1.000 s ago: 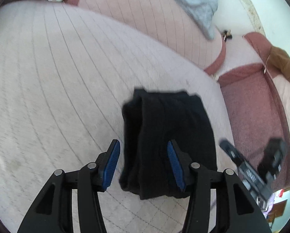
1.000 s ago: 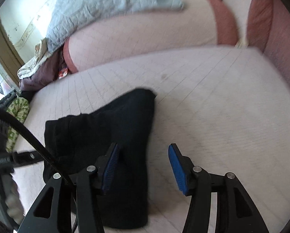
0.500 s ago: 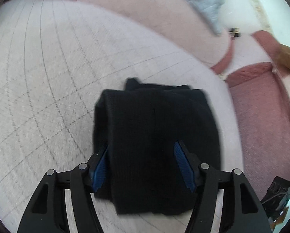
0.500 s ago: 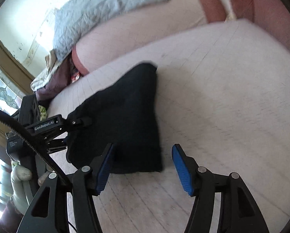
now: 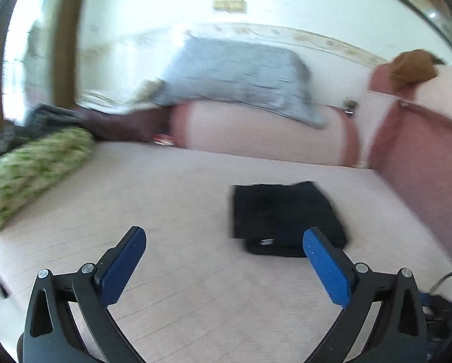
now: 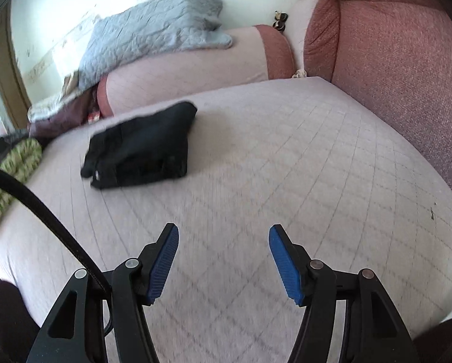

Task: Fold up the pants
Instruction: 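Open both grippers and lift them away from the black bundle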

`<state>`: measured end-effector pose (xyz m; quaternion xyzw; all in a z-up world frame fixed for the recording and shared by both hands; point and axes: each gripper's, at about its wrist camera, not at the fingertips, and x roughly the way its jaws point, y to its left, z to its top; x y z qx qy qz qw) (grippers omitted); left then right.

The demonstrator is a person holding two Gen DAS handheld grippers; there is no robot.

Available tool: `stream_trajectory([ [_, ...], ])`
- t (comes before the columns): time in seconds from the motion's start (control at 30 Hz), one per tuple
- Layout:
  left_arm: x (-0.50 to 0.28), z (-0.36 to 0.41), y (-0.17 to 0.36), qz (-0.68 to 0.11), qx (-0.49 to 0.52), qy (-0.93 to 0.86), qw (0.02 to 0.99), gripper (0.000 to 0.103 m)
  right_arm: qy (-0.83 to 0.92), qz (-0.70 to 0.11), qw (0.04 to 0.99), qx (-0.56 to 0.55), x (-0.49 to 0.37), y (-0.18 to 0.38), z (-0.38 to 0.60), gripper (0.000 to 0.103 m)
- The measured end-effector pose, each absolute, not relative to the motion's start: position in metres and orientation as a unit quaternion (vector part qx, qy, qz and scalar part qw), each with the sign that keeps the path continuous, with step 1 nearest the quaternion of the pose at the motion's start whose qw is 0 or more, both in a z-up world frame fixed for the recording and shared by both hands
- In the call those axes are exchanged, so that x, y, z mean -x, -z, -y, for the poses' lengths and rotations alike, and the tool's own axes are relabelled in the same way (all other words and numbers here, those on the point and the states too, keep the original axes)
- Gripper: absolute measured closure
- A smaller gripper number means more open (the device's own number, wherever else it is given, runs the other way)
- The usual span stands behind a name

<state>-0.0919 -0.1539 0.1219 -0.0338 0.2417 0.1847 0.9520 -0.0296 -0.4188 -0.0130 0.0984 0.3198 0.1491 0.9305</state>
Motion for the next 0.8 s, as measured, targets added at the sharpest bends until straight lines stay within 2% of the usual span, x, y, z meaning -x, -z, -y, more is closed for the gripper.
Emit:
stream_trajectory([
  [0.2,0.092,0.150,-0.092,-0.297,0.047,-0.184,0.936,0.000,-0.149,-0.295,0.942,-0.066,0.051,0.008,0.406,0.031],
  [0.53,0.103,0.147,-0.049,-0.335,0.026,-0.185,0.924,0.000,-0.148,-0.308,0.939,-0.046,0.056,0.019,0.388,0.030],
  [0.8,0.092,0.136,-0.023,-0.386,0.062,-0.167,0.905,0.000,-0.152,-0.319,0.935,-0.031,0.049,0.029,0.377,0.027],
])
